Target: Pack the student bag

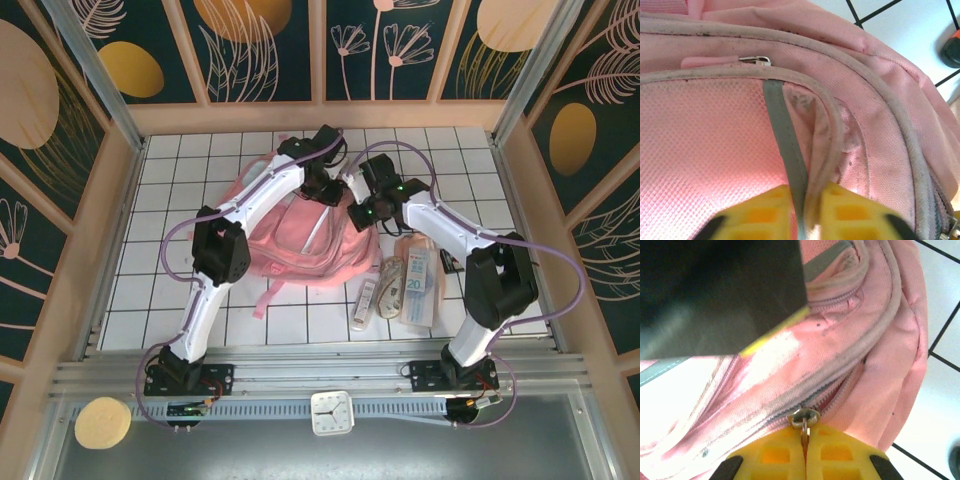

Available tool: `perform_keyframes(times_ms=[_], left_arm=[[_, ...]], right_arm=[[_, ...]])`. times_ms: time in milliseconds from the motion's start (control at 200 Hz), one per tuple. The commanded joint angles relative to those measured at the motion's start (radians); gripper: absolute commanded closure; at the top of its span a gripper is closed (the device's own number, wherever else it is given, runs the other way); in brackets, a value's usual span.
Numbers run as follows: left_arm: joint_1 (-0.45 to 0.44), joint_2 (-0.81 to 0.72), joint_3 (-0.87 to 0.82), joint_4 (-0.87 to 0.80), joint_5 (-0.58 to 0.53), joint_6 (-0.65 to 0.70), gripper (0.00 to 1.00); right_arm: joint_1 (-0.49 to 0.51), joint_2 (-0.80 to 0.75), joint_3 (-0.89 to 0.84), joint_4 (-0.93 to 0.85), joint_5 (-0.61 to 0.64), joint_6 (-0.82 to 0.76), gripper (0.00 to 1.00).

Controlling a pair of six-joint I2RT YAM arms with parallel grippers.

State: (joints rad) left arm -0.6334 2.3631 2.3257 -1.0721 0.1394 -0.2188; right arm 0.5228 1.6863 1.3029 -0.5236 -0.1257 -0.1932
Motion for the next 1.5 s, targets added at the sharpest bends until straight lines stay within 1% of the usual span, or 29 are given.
perform_keyframes(times_ms=[0, 80, 145, 205, 285, 410, 510, 565, 665, 766, 836, 861, 956, 1011, 1091, 1111, 1146, 1241, 1341, 1421, 1496], left_arm=[[-0.009, 0.055, 0.063, 0.009, 0.011, -0.035, 0.95], [0.0, 0.032, 0.067, 0.071, 0.043, -0.123, 0.94], [0.019, 0.024, 0.074, 0.122, 0.086, -0.194, 0.94], [0.034, 0.045, 0.12, 0.118, 0.085, -0.231, 0.95], [0.047, 0.072, 0.163, 0.101, 0.065, -0.246, 0.95], [0.06, 0.073, 0.138, 0.142, 0.054, -0.274, 0.95], [0.072, 0.07, 0.11, 0.197, 0.072, -0.309, 0.94], [0.077, 0.073, 0.118, 0.199, 0.083, -0.316, 0.94], [0.098, 0.079, 0.148, 0.198, 0.09, -0.313, 0.94], [0.115, 0.063, 0.15, 0.199, 0.096, -0.312, 0.94], [0.116, 0.057, 0.147, 0.2, 0.098, -0.319, 0.94], [0.116, 0.055, 0.144, 0.199, 0.109, -0.326, 0.94], [0.116, 0.052, 0.127, 0.272, 0.151, -0.372, 0.94], [0.116, 0.043, 0.109, 0.31, 0.166, -0.403, 0.94], [0.119, 0.039, 0.1, 0.345, 0.177, -0.435, 0.94], [0.12, 0.039, 0.101, 0.351, 0.178, -0.44, 0.94], [0.121, 0.041, 0.1, 0.361, 0.182, -0.448, 0.93], [0.123, 0.049, 0.1, 0.374, 0.201, -0.466, 0.93], [0.123, 0.036, 0.077, 0.387, 0.212, -0.472, 0.93], [0.123, 0.01, 0.032, 0.409, 0.219, -0.476, 0.93], [0.121, -0.01, -0.006, 0.42, 0.222, -0.476, 0.93]], right_arm=[[0.005, -0.007, 0.034, 0.032, -0.03, -0.017, 1.0], [0.011, -0.012, 0.028, 0.028, -0.02, -0.038, 1.0], [0.019, -0.024, 0.014, 0.021, 0.024, -0.072, 1.0], [0.06, -0.032, 0.007, -0.006, 0.075, -0.105, 1.0], [0.109, -0.055, 0.002, -0.049, 0.134, -0.136, 1.0], [0.183, -0.096, -0.002, -0.131, 0.223, -0.146, 1.0], [0.215, -0.132, -0.024, -0.181, 0.242, -0.131, 1.0], [0.24, -0.15, -0.039, -0.206, 0.256, -0.126, 1.0], [0.261, -0.179, -0.078, -0.24, 0.304, -0.131, 1.0], [0.259, -0.207, -0.104, -0.245, 0.314, -0.132, 1.0], [0.272, -0.219, -0.105, -0.237, 0.299, -0.135, 1.0], [0.279, -0.219, -0.102, -0.236, 0.27, -0.138, 1.0], [0.317, -0.19, -0.088, -0.23, 0.23, -0.119, 1.0], [0.332, -0.15, -0.056, -0.247, 0.185, -0.069, 1.0], [0.354, -0.112, -0.032, -0.237, 0.147, 0.052, 1.0], [0.361, -0.104, -0.032, -0.232, 0.109, 0.082, 1.0], [0.374, -0.094, -0.037, -0.221, 0.082, 0.129, 1.0], [0.41, -0.069, -0.05, -0.168, 0.046, 0.228, 1.0], [0.441, -0.022, -0.017, -0.066, -0.043, 0.297, 1.0], [0.45, 0.039, 0.047, 0.037, -0.098, 0.335, 1.0], [0.457, 0.125, 0.145, 0.098, -0.139, 0.34, 1.0]])
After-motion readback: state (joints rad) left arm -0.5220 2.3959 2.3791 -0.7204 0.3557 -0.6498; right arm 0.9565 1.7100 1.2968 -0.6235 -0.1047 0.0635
